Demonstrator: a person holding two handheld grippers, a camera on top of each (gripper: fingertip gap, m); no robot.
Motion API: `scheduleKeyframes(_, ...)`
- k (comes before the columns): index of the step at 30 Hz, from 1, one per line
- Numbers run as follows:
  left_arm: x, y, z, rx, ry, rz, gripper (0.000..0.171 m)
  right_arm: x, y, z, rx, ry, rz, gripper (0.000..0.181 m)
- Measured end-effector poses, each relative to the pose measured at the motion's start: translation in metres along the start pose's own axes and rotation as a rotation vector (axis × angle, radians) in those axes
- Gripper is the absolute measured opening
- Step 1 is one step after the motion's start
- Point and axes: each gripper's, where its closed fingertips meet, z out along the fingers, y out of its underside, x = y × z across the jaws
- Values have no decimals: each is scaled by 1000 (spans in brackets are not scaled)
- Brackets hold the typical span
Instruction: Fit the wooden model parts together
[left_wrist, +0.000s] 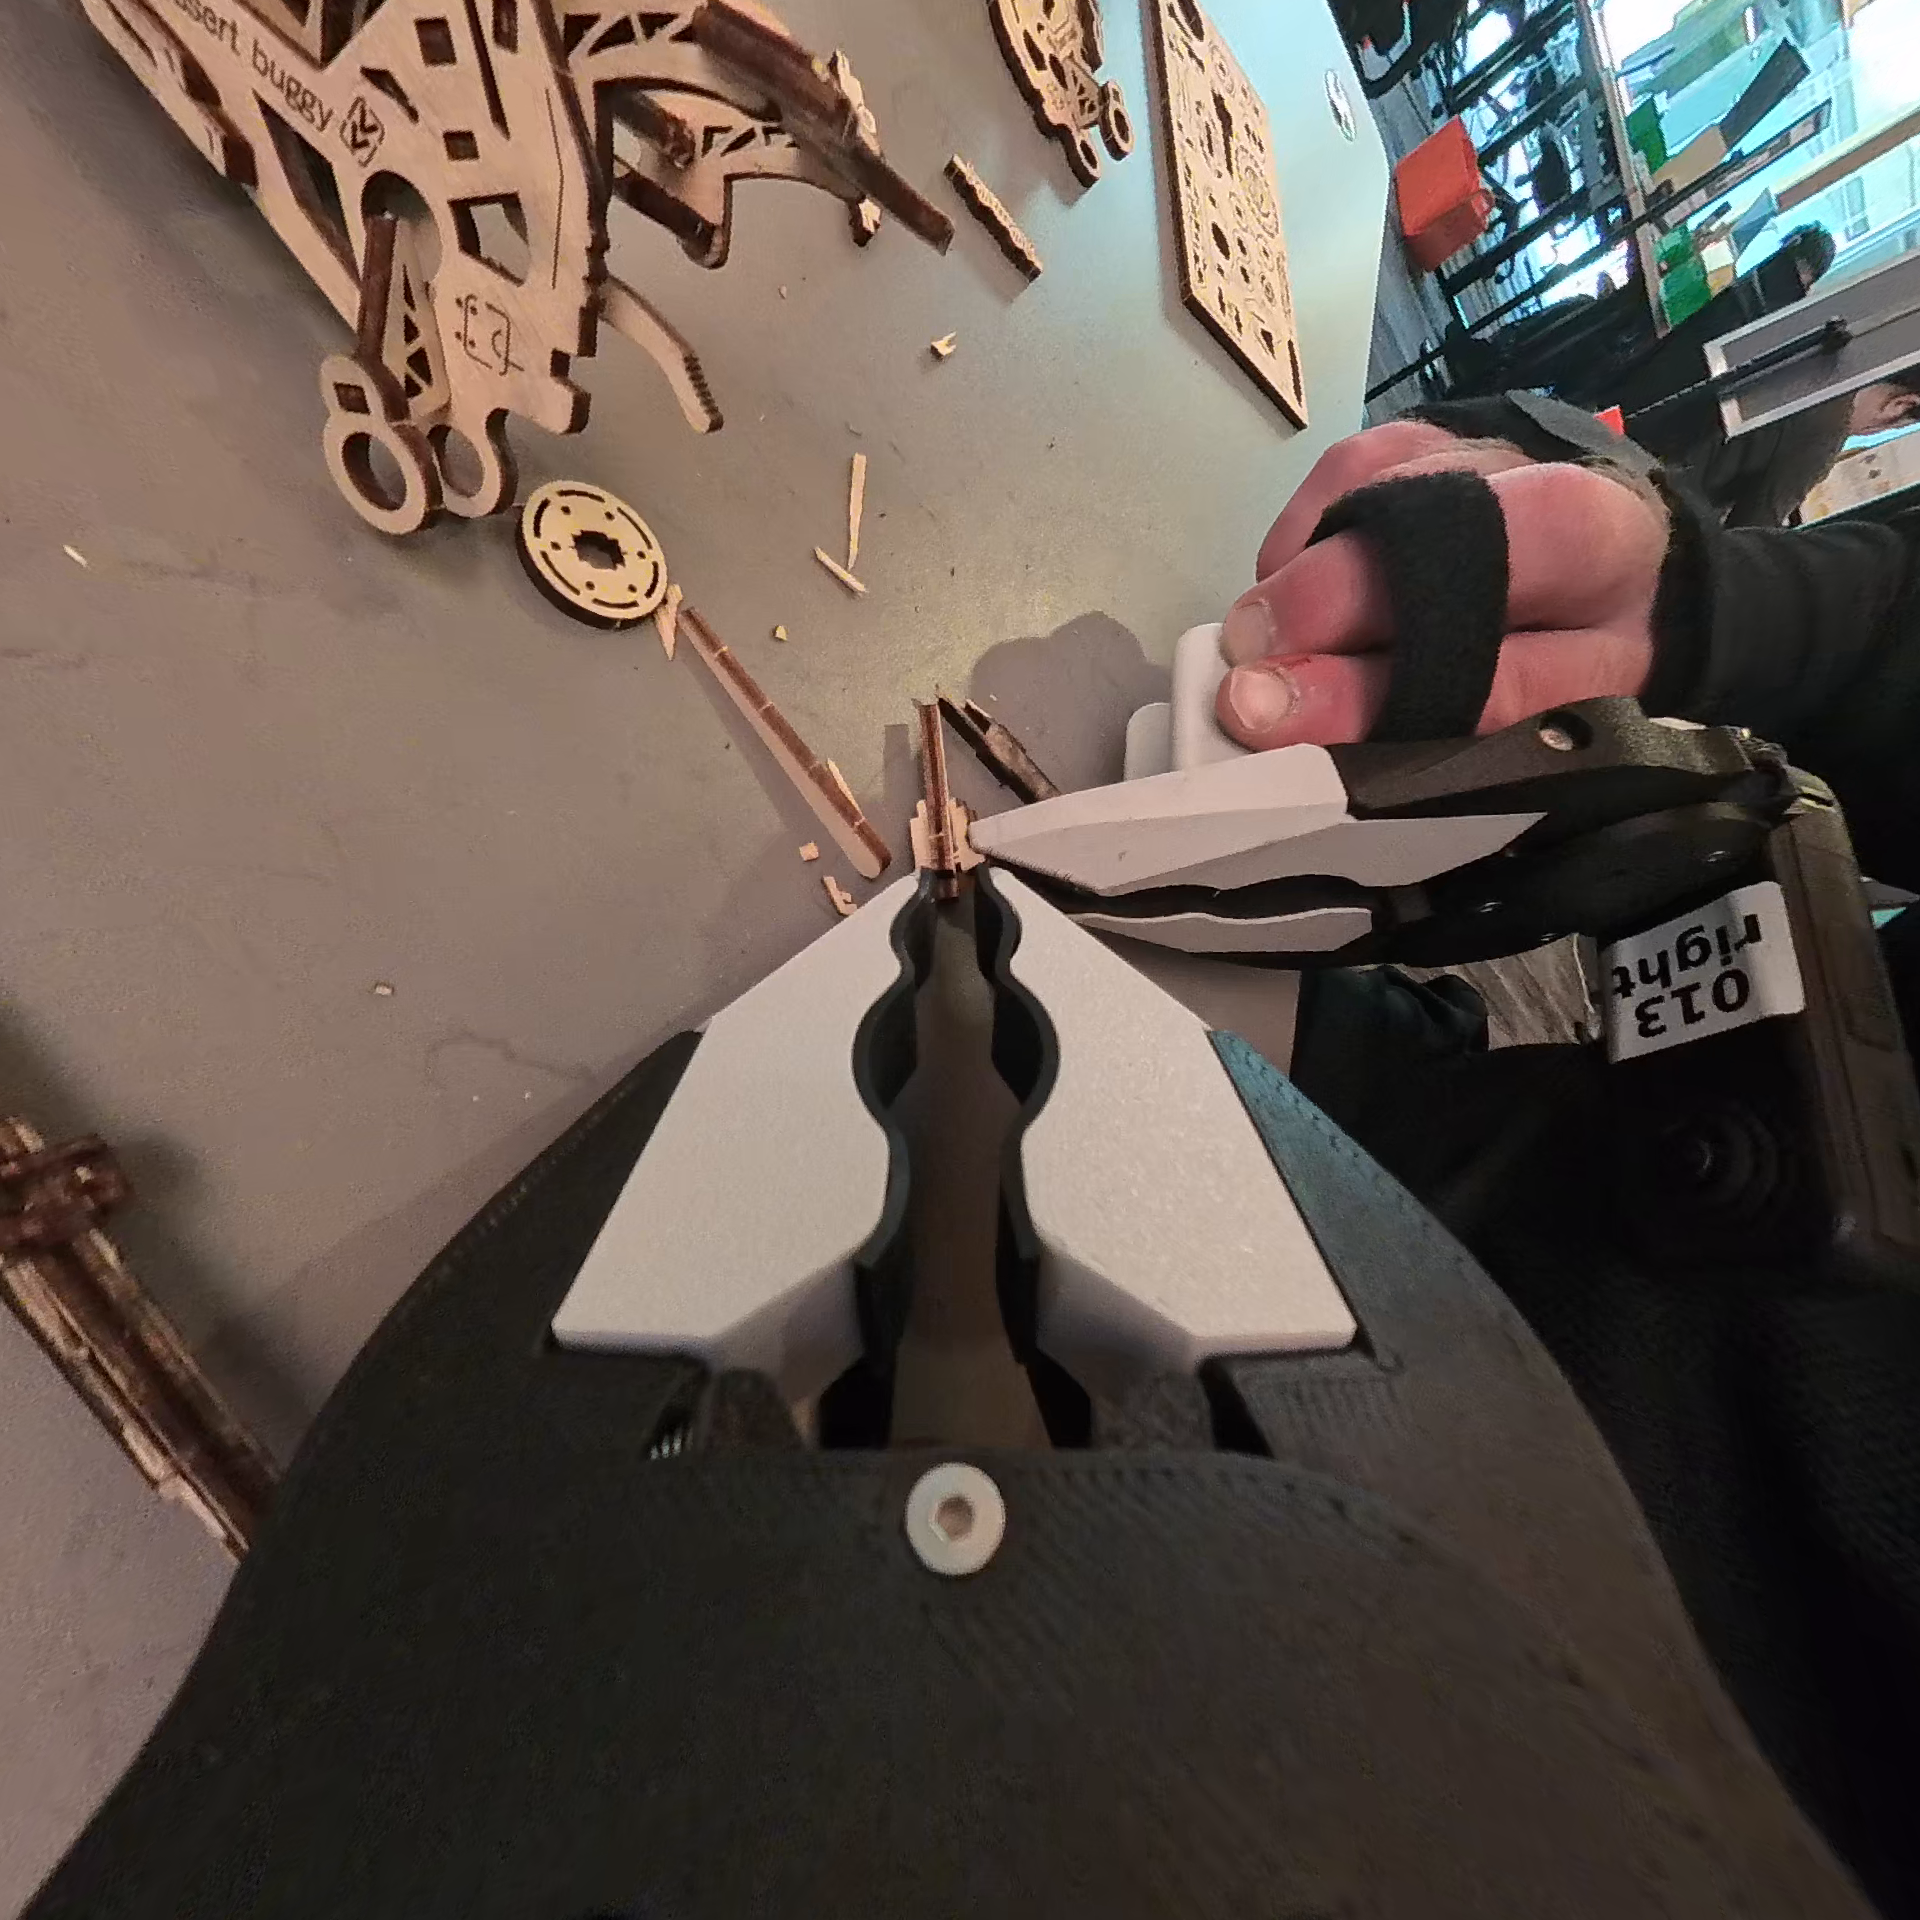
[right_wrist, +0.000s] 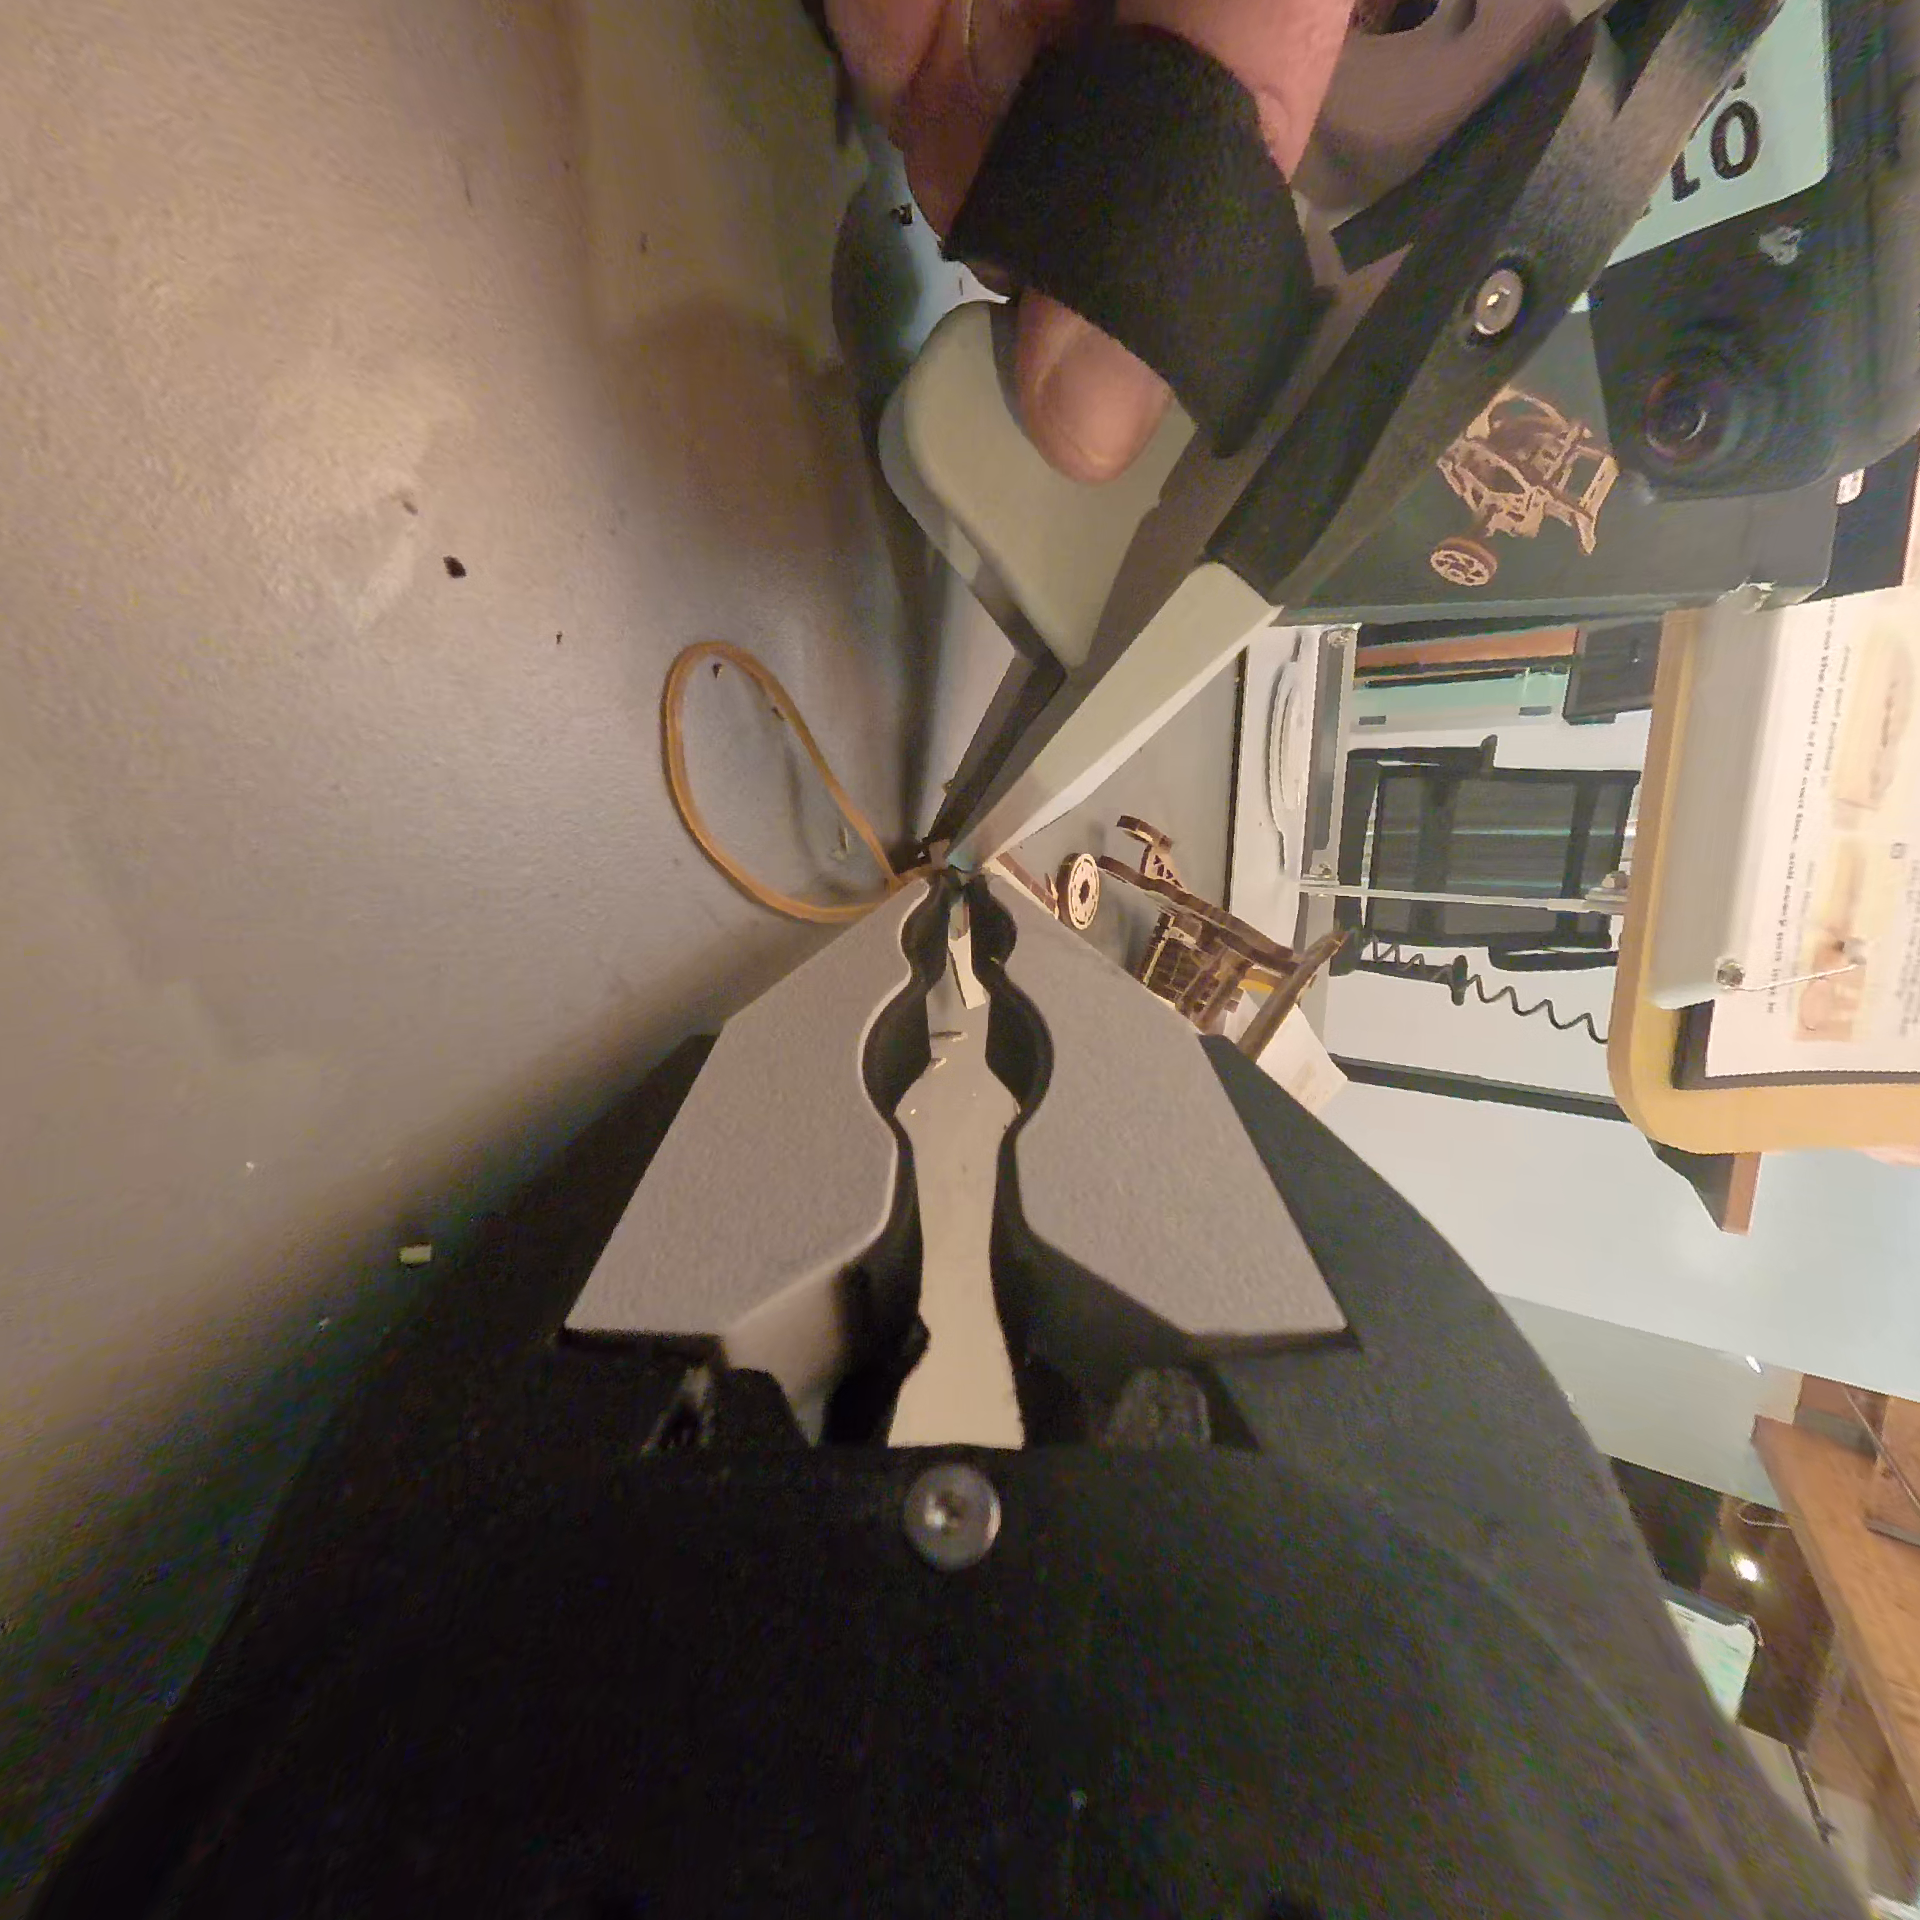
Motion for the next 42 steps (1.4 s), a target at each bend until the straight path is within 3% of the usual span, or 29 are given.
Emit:
scheduleKeyframes(6, 0, 0, 1, 1, -21, 24, 4, 0, 0, -1, -9, -7, -7, 0)
scheduleKeyframes(11, -1, 0, 1, 0, -14, 11, 4, 0, 1, 0, -24, -102, 10, 1)
scheduleKeyframes(19, -1, 0, 1, -3, -5, -2, 2, 3, 4, -1, 26, -173, 197, 3)
scheduleKeyframes(27, 1, 1, 2, -8, -13, 25, 2, 1, 7, -4, 104, -384, 326, 3)
scheduleKeyframes(42, -1, -1, 0, 6, -12, 0, 2, 2, 4, -3, 108, -341, 159, 0)
